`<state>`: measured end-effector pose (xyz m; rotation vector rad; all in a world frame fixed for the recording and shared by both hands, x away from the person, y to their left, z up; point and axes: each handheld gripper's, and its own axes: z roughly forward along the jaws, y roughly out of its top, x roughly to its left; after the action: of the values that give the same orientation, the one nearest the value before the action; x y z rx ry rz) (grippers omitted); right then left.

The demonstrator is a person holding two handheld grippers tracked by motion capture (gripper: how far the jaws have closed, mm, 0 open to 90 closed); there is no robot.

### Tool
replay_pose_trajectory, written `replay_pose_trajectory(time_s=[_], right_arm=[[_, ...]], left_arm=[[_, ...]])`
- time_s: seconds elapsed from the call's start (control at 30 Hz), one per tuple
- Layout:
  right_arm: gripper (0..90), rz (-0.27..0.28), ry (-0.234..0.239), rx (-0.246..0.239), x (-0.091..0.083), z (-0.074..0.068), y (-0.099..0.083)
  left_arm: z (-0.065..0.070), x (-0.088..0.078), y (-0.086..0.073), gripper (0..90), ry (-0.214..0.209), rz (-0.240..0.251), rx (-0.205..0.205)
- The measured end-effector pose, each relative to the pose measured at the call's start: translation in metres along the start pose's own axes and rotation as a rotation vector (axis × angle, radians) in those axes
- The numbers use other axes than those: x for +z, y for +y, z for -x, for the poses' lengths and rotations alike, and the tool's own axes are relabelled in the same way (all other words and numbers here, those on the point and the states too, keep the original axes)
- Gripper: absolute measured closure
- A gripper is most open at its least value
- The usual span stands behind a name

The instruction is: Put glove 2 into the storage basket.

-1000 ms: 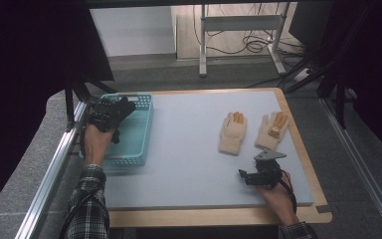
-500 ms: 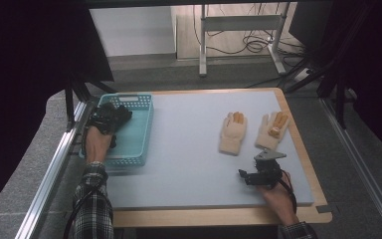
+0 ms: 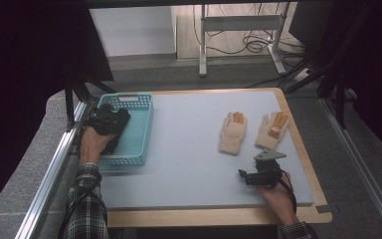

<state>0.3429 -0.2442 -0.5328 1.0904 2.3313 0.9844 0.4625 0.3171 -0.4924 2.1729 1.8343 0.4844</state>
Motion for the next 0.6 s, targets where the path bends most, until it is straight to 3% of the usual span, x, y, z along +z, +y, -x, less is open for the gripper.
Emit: replay_pose_trajectory(time_s=[0.13, 0.43, 0.6], right_arm=[[17.3, 0.0, 0.0, 0.0, 0.0, 0.0, 0.0], [17.3, 0.0, -0.001, 0.001, 0.0, 0.0, 0.0], [17.3, -0.001, -0.001, -0.002, 0.0, 0.0, 0.0]], left_arm=[[-0.005, -0.01, -0.002, 10.9, -0.067, 0.05, -0.019], [-0.007, -0.024, -0.009, 5.3, -0.157, 0.142, -0.045], [-0.001, -0.031, -0.013, 3.3, -0.171, 0.164, -0.009]])
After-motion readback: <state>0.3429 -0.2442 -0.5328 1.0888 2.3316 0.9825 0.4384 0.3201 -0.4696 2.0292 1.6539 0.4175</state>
